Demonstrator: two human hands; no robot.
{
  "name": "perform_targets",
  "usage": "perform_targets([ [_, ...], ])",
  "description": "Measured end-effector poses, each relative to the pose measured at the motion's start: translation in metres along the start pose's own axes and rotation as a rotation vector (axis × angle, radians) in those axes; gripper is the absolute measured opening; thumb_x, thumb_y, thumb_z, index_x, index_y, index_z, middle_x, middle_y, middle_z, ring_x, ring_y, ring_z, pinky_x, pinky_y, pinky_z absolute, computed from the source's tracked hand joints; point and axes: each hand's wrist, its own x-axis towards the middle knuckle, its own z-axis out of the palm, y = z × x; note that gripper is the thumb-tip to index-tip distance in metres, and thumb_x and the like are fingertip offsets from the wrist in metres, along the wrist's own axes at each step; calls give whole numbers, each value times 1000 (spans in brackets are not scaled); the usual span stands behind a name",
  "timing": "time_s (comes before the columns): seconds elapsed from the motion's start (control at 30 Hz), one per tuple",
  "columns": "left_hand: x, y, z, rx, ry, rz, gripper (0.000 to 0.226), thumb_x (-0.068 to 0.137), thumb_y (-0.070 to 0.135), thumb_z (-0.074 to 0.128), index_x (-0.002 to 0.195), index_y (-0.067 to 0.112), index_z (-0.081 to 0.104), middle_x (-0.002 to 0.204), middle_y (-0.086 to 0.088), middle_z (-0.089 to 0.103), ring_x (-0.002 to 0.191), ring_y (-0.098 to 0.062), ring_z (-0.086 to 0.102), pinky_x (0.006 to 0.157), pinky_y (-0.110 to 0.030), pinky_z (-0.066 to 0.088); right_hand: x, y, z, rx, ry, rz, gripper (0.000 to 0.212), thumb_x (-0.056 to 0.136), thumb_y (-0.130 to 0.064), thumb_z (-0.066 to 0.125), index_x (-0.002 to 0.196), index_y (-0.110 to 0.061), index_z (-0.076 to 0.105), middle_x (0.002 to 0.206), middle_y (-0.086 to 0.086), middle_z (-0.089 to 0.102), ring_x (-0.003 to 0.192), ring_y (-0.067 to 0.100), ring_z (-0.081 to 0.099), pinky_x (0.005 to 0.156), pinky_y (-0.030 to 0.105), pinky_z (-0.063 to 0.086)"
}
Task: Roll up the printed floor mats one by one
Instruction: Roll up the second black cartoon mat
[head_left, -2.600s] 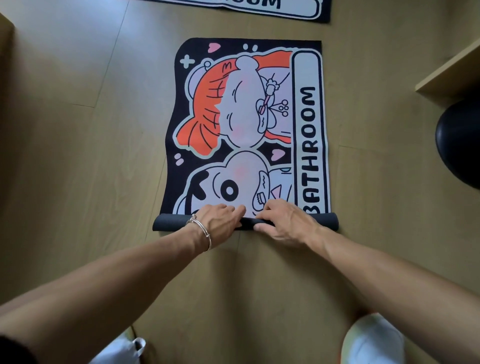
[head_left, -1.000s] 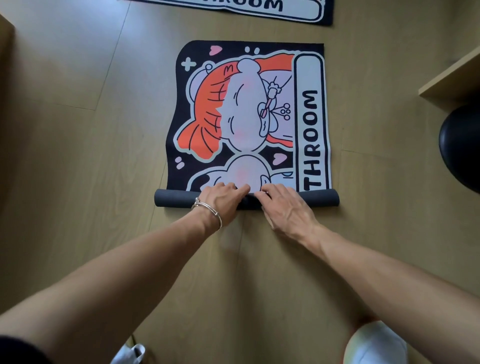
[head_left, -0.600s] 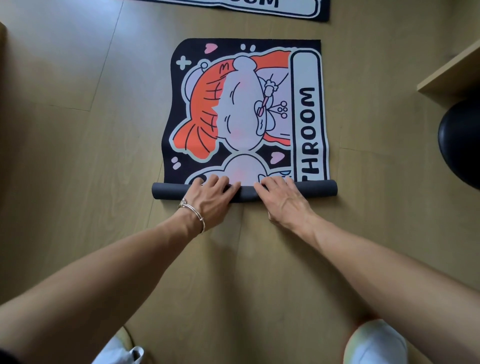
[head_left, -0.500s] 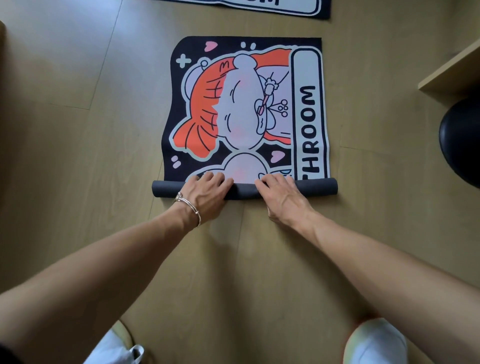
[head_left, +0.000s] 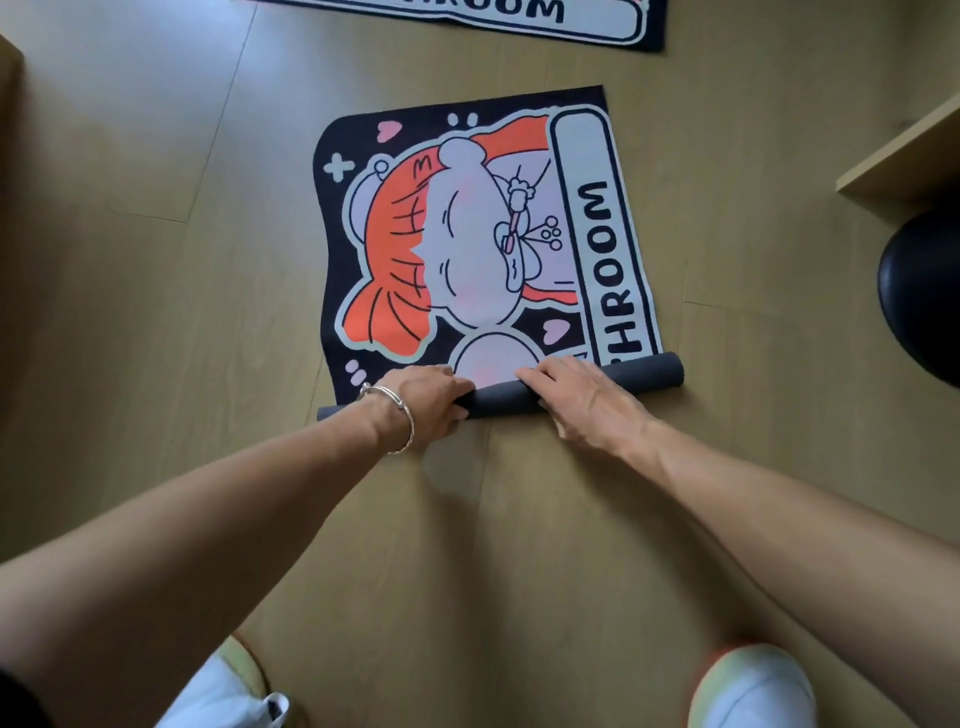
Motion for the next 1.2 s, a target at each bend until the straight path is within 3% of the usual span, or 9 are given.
perform_targets([
  [0.27,-5,5,2,28,-181,27,29,96,34,41,119,17,49,112,-3,53,100,-22,56,80,-37,47,-18,-11,5,-164,-35,-64,53,97,-29,48,143,-12,28,136,8,42,120,25,44,96,37,37],
  [0.4,-22,22,20,217,39,19,53,95,36,35,142,17,22,121,-3,43,107,-22,47,71,-37,42,-12,-13,8,-173,-61,-40,62,93,-22,58,144,-13,25,132,4,44,115,23,44,88,37,38],
  [0.5,-26,32,43,314,140,53,71,92,34,36,147,8,-1,130,-9,37,113,-26,42,80,-43,44,-9,-13,9,-149,-48,-34,52,95,-20,52,141,-13,28,128,5,45,111,24,45,85,38,38],
  [0.63,-21,43,49,183,75,-103,73,96,39,30,149,11,-12,153,-11,12,142,-26,12,109,-59,16,-7,-16,7,-136,-45,-8,47,99,-25,41,142,-11,27,128,7,45,112,26,43,91,40,37],
  [0.73,-15,47,48,143,11,-153,76,97,56,20,149,16,-18,158,-4,-16,145,-22,-15,113,-53,-6,-9,-19,11,-173,-6,32,56,94,-25,49,144,-6,30,130,12,46,118,30,45,104,49,33],
  [0.87,-7,42,47,169,26,-172,80,93,65,15,147,18,-20,157,-5,-19,144,-23,-18,113,-51,-10,-14,-26,18,-178,59,47,69,81,-36,67,137,0,46,128,17,54,123,35,50,100,56,38],
  [0.93,-4,39,46,188,35,-172,82,91,68,13,147,18,-21,157,-6,-19,144,-24,-17,113,-51,-10,-14,-30,18,-175,10,42,71,87,-42,59,141,0,39,138,18,47,132,34,41,106,56,31],
  [1.07,1,34,37,175,37,-173,83,90,68,13,147,19,-20,157,-8,-19,145,-23,-15,114,-51,-8,-2,-26,11,-143,-50,58,66,102,-45,24,153,-10,0,160,10,1,147,25,-4,116,46,-2],
  [1.2,9,25,24,138,86,-208,82,91,66,18,147,21,-20,157,-8,-19,145,-23,-14,113,-51,-8,18,-18,4,-74,-63,95,62,102,-45,18,153,-17,-4,161,9,-6,147,25,-10,117,44,-5],
])
